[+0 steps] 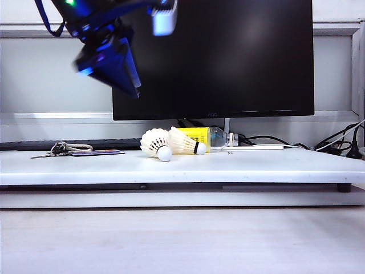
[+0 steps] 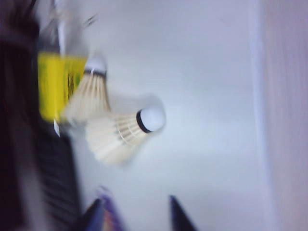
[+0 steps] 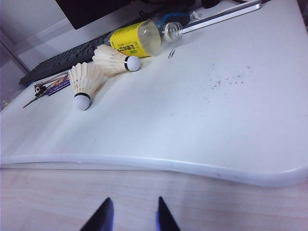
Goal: Stack the badminton balls on the table vertically.
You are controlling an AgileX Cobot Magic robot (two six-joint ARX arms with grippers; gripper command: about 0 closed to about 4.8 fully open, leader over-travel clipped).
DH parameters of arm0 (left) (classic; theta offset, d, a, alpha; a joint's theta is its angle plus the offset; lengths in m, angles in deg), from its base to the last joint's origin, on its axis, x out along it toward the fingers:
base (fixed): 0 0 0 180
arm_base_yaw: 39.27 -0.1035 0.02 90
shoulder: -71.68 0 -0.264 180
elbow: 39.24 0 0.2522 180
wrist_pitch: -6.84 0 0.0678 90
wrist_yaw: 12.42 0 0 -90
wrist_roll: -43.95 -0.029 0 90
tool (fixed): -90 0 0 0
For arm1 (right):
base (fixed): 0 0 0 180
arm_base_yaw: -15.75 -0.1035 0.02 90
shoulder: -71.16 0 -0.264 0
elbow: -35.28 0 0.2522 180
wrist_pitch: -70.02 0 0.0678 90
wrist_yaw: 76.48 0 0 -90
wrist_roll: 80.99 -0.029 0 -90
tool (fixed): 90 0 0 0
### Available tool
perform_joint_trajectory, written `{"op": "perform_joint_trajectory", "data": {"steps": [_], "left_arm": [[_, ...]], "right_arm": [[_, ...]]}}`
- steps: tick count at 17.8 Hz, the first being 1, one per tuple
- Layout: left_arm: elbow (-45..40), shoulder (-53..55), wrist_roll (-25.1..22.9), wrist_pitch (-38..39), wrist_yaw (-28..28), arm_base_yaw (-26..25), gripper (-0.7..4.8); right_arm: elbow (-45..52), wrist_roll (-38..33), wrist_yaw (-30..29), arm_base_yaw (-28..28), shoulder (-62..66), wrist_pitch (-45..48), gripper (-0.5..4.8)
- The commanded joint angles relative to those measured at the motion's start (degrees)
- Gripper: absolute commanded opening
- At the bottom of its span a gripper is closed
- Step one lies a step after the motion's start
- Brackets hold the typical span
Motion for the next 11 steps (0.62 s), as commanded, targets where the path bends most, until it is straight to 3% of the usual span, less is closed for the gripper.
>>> {"op": "perform_joint_trajectory", "data": {"steps": [1, 2, 4, 8, 11], "left_arm": [[0.17, 1.55, -16.24, -2.93, -0.35, -0.46, 1.92], [0.17, 3.61, -23.21, -5.46, -0.35, -0.81, 1.92], [0.17, 6.78, -31.12, -9.22, -0.28, -1.38, 1.92], [0.17, 11.04, -42.84, -15.91, -0.37, -2.16, 1.92], [0.85, 11.3, -45.94, -15.8, -1.7, -2.62, 1.92]], "right_arm": [[-0.2, 0.2, -0.39, -0.04, -0.09, 0.55, 1.2], [-0.2, 0.2, -0.57, -0.04, -0.09, 0.5, 1.2], [-0.2, 0.17, -1.53, -0.04, -0.09, 0.48, 1.2], [-0.2, 0.17, -3.06, -0.07, -0.09, -0.5, 1.2], [-0.2, 0.15, -4.0, -0.07, -0.09, -0.59, 1.2]]}}
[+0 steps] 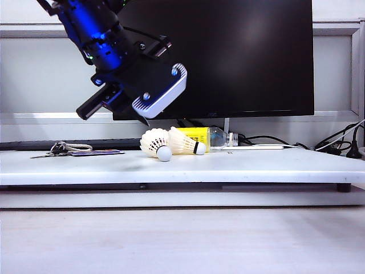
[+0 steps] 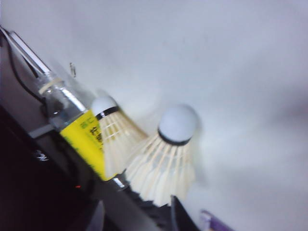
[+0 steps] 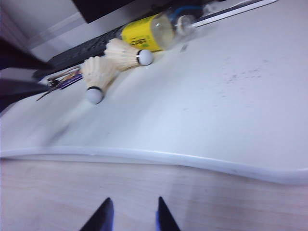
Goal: Stack the badminton balls on the table vertically.
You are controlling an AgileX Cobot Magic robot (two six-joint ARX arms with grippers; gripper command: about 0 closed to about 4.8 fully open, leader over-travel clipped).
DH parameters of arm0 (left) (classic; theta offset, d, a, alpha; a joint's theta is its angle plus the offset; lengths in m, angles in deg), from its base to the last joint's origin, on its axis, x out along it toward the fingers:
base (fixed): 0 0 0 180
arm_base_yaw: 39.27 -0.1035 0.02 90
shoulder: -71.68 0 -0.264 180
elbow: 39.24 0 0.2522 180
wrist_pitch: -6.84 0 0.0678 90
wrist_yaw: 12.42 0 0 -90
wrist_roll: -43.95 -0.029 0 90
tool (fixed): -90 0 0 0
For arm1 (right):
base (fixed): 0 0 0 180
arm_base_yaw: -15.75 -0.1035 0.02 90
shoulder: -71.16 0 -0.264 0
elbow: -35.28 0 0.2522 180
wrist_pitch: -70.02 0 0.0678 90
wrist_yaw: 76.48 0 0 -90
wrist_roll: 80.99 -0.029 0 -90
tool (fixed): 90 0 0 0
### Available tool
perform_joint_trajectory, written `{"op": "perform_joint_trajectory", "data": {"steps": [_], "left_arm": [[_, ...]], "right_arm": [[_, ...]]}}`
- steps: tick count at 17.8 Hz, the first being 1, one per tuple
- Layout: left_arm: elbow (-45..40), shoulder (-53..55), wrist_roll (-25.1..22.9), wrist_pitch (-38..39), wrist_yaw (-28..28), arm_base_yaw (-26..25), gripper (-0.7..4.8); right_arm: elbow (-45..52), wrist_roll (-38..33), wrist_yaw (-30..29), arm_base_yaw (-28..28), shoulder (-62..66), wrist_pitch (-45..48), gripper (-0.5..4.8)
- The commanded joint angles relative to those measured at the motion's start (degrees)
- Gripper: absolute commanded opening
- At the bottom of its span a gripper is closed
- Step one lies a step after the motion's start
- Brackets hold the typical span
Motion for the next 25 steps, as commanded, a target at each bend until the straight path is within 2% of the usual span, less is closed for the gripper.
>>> {"op": "perform_joint_trajectory", "data": {"steps": [1, 2, 5, 8, 15, 17, 20, 23, 25], "left_arm": [[1.44, -0.2, -2.64, 0.55, -2.4, -0.48, 1.92], [4.13, -0.2, -2.6, 3.17, -6.6, -1.64, 1.92], [9.88, 0.55, -2.12, 9.94, -9.29, -2.38, 1.92], [16.5, 2.27, 2.29, 16.59, -14.34, -3.74, 1.89], [26.75, 9.79, 5.68, 25.16, -14.23, -4.24, 1.84], [27.65, 11.56, 5.79, 25.79, -13.84, -4.24, 1.84], [27.58, 13.7, 4.02, 27.04, -10.38, -4.24, 1.83], [27.5, 14.64, 3.98, 25.75, -10.16, -4.22, 1.83], [27.5, 14.67, 6.03, 25.66, -10.25, -3.61, 1.83]], "right_arm": [[-0.17, 0.17, -0.94, -0.02, -0.09, -0.17, 1.2], [-0.17, 0.15, -0.94, -0.04, -0.09, -0.22, 1.2], [-0.17, -0.07, -1.9, -0.04, -0.09, -0.28, 1.2], [-0.2, -0.13, -2.62, -0.04, -0.07, -0.31, 1.2], [-0.2, -0.26, -4.46, -0.04, -0.04, -0.31, 1.21], [-0.2, -0.26, -5.18, -0.04, -0.04, -0.31, 1.21], [-0.2, -0.26, -5.31, -0.04, -0.04, -0.31, 1.22], [-0.2, -0.26, -6.14, -0.02, -0.04, -0.31, 1.22], [-0.2, -0.26, -6.14, 0.0, -0.04, -0.31, 1.22]]}}
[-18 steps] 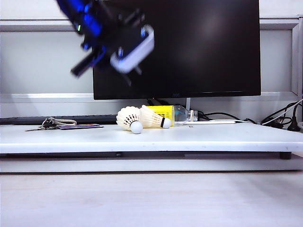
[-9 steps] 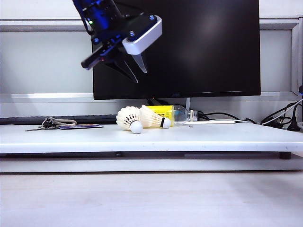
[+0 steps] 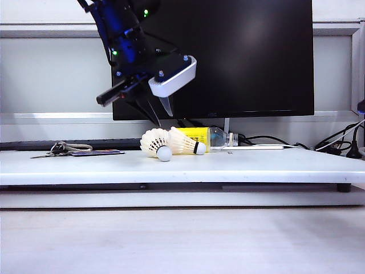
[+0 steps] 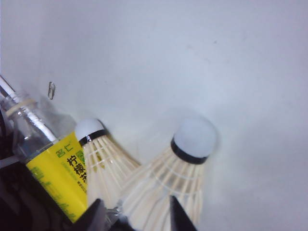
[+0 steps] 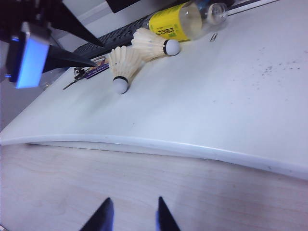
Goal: Stack the badminton balls on the table vertically.
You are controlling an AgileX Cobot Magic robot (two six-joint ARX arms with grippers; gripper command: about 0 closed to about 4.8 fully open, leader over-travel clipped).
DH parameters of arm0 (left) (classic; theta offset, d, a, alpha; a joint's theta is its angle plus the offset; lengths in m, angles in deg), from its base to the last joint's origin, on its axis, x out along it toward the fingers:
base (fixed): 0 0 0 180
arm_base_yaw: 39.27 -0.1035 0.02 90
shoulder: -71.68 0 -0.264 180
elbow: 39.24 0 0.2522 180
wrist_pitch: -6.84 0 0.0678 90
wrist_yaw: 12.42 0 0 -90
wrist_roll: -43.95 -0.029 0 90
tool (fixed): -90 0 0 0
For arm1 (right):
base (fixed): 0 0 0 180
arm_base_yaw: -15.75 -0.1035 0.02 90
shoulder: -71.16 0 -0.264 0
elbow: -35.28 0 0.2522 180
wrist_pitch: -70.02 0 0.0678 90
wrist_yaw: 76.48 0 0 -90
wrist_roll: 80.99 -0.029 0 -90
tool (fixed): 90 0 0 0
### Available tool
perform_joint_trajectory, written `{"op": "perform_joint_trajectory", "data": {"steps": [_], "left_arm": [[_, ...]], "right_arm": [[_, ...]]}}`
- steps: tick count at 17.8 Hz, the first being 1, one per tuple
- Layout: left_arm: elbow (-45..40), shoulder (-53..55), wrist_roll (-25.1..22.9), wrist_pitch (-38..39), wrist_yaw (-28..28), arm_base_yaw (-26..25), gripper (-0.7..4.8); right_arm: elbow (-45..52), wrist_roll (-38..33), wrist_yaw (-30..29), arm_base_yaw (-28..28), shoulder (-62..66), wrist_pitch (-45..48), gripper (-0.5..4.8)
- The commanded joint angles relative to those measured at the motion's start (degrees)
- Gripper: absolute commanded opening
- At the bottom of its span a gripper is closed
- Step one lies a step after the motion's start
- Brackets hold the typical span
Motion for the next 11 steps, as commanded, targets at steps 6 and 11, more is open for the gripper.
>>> {"op": "perform_joint_trajectory", "data": {"steps": [6, 11], "left_arm": [[0.28, -0.17, 16.11, -2.38, -9.55, 1.73, 1.83], [0.37, -0.22, 19.15, -7.02, -3.26, 1.16, 1.78]], "right_arm": [[-0.2, -0.04, -0.79, 0.0, -0.04, -0.26, 1.21], [-0.2, -0.04, -0.77, 0.0, -0.09, -0.26, 1.21]]}}
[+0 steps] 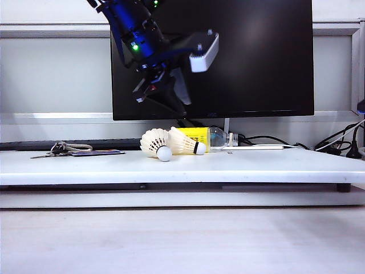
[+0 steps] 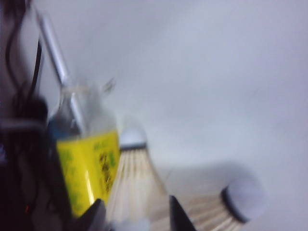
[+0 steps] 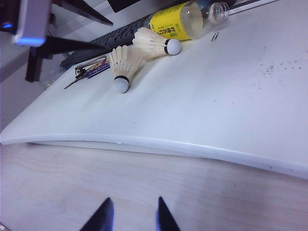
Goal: Stack the badminton balls on the table vertically.
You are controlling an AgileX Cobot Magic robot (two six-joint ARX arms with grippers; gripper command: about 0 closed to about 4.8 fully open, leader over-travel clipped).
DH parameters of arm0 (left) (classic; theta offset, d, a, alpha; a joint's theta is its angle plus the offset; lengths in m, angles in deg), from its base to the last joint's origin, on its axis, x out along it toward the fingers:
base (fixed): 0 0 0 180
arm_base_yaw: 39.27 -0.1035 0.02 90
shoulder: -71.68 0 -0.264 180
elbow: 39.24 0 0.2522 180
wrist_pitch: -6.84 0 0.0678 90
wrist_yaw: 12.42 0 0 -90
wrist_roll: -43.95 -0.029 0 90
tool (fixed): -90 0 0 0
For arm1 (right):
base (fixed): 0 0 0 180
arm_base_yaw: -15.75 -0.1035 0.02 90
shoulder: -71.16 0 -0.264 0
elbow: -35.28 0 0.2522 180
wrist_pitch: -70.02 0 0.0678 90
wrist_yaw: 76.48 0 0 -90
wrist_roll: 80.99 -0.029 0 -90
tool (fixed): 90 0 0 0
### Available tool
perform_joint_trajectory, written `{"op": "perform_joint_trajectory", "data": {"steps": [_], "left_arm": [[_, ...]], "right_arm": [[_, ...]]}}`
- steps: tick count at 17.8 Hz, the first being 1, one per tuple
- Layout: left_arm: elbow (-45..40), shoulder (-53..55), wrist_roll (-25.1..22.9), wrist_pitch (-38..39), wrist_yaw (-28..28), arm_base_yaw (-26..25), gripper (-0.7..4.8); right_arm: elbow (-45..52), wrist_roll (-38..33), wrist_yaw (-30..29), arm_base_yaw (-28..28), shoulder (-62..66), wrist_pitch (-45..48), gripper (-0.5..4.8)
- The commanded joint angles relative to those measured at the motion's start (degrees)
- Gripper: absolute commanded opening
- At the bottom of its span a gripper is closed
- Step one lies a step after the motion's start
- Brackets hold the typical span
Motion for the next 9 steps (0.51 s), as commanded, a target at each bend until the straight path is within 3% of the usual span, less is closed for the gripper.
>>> {"op": "perform_joint_trajectory", "data": {"steps": [1, 5, 6, 7, 9], "left_arm": [[0.28, -0.22, -8.96, 0.52, -1.44, -1.18, 1.77], [0.26, 1.01, -21.73, 4.61, -1.49, -4.2, 1.14], [0.26, 1.36, -21.2, 5.75, -1.44, -4.55, 1.15], [0.26, 1.55, -18.08, 7.19, -1.07, -4.66, 1.16], [0.33, 1.6, 1.11, 5.6, -1.03, -4.46, 1.16]], "right_arm": [[-0.2, -0.04, -0.61, 0.0, -0.09, -0.26, 1.21], [-0.2, -0.07, -0.77, -0.04, -0.09, -0.31, 1.21], [-0.2, -0.07, -0.79, -0.04, -0.09, -0.31, 1.21], [-0.2, -0.07, -0.77, -0.07, -0.09, -0.31, 1.21], [-0.2, -0.07, -0.7, -0.07, -0.09, -0.28, 1.21]]}}
